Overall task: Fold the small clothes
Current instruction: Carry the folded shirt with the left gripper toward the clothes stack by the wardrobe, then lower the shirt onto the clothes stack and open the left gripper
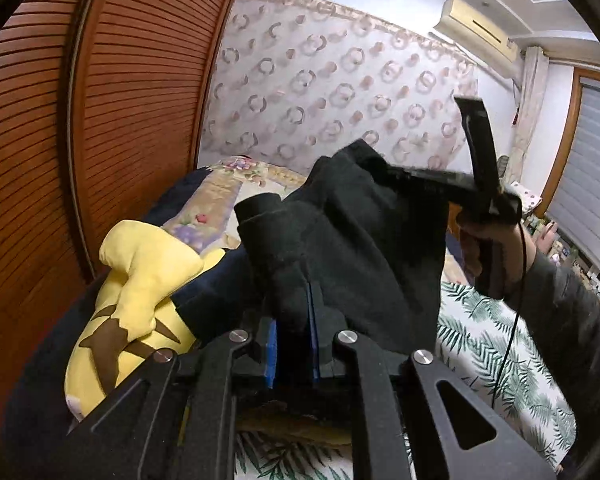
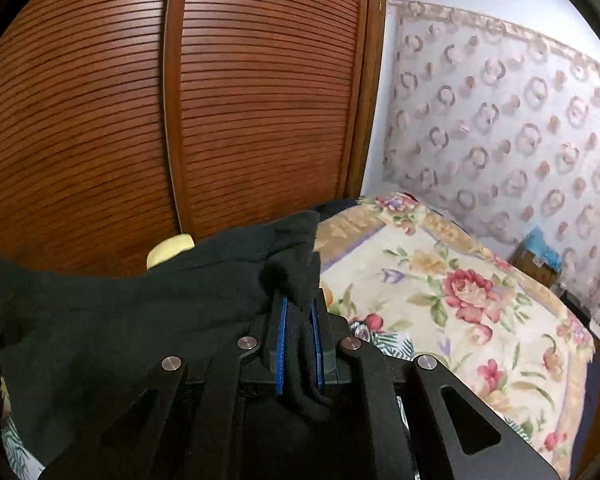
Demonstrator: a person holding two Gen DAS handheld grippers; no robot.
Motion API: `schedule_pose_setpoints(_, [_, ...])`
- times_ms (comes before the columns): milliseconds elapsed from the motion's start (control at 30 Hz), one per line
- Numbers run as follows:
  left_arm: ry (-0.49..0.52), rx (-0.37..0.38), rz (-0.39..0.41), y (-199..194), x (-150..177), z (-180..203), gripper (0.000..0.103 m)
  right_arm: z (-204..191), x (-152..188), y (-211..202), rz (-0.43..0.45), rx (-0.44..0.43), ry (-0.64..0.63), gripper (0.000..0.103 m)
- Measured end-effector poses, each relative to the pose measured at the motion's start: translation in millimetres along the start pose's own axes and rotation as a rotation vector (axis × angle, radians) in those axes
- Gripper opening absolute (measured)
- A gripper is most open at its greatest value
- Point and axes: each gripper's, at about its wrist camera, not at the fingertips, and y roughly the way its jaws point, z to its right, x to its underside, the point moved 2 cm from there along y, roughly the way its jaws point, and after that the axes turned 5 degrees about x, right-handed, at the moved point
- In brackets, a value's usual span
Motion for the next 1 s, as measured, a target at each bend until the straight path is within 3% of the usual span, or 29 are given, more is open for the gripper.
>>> schedule_pose_setpoints(167, [-0.017,-0.023,0.000,-6,7,-7,0.013,-28,-5,7,-0.009,0.037,-0.027,0.011])
schedule_pose_setpoints(300, [0.018,-0.052,0.008,-12,-2,-8,0.021,-48,-8,-12,0.017,0.086,0.014,0.027])
schedule_pose_setpoints(367, [0.048,-0.077,0.025,-18,-4,-6,0.036,-52,-8,-36,0.072,0.098,0.032,0.031])
schedule_pose_setpoints(400, [0.054,-0.083,0.033,-20,-3,-6,0.042,-51,-8,-46,0.099,0.093,0.034,0.040])
schedule_pose_setpoints(433, [0.062,-0.081,0.043,-24,-5,-5,0.045,-54,-6,-53,0.108,0.085,0.032,0.051])
schedule_pose_setpoints(500, [0.067,-0.082,0.044,-27,-6,-6,0.048,-58,-1,-63,0.113,0.046,0.036,0.054])
schedule_pose_setpoints(567, [0.067,-0.080,0.062,-32,-7,-7,0.080,-63,5,-63,0.091,0.024,0.040,0.054])
schedule_pose_setpoints(633, [0.071,-0.083,0.082,-37,-7,-6,0.084,-64,12,-56,0.063,0.002,0.037,0.054])
schedule_pose_setpoints(800, [0.107,-0.111,0.081,-46,-8,0,0.098,-59,25,-22,-0.002,0.045,0.051,0.060])
schedule_pose_setpoints(1000, [0.119,-0.112,0.080,-55,-9,2,0.102,-54,21,-16,-0.019,0.049,0.087,0.065])
